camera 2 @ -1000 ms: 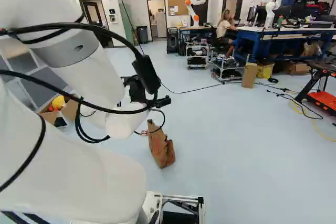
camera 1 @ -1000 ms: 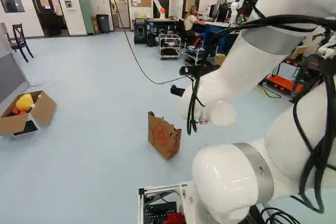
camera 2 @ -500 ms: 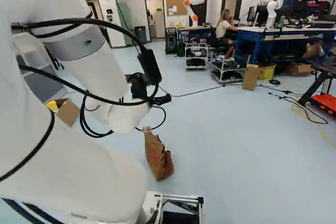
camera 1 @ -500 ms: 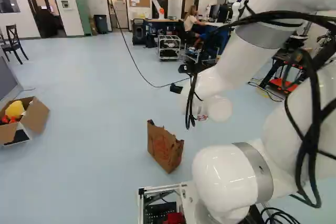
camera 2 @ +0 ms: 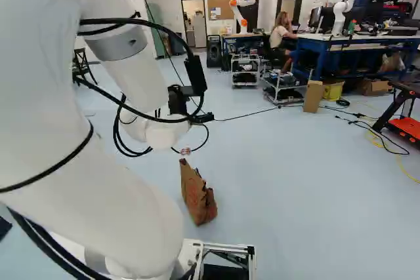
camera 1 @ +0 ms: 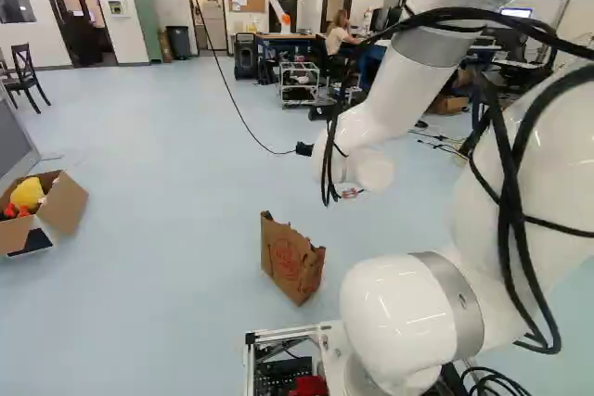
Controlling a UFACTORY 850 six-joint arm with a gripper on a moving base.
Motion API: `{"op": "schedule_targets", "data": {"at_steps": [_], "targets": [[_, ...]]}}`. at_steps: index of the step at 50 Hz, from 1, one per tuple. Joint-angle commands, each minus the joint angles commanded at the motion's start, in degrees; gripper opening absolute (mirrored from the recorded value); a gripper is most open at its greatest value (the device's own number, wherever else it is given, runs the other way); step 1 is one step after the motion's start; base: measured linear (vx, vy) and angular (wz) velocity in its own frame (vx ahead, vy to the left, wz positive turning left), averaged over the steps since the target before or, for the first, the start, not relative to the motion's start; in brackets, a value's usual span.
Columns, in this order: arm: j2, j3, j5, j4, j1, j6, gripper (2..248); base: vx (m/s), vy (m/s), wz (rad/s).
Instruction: Pick up the grocery bag from the ground
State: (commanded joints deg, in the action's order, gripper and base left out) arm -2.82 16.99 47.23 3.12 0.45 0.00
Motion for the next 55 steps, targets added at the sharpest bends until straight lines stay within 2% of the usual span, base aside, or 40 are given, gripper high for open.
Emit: {"op": "schedule_targets", "data": {"at_steps": [32, 55], "targets": [[9.5, 9.9, -8.7, 9.7, 1.2, 0.0, 247, 0.0, 0.0, 0.0], [16.2, 17.1, -13.5, 14.0, 2.0, 0.0, 247, 0.0, 0.0, 0.0]]}}
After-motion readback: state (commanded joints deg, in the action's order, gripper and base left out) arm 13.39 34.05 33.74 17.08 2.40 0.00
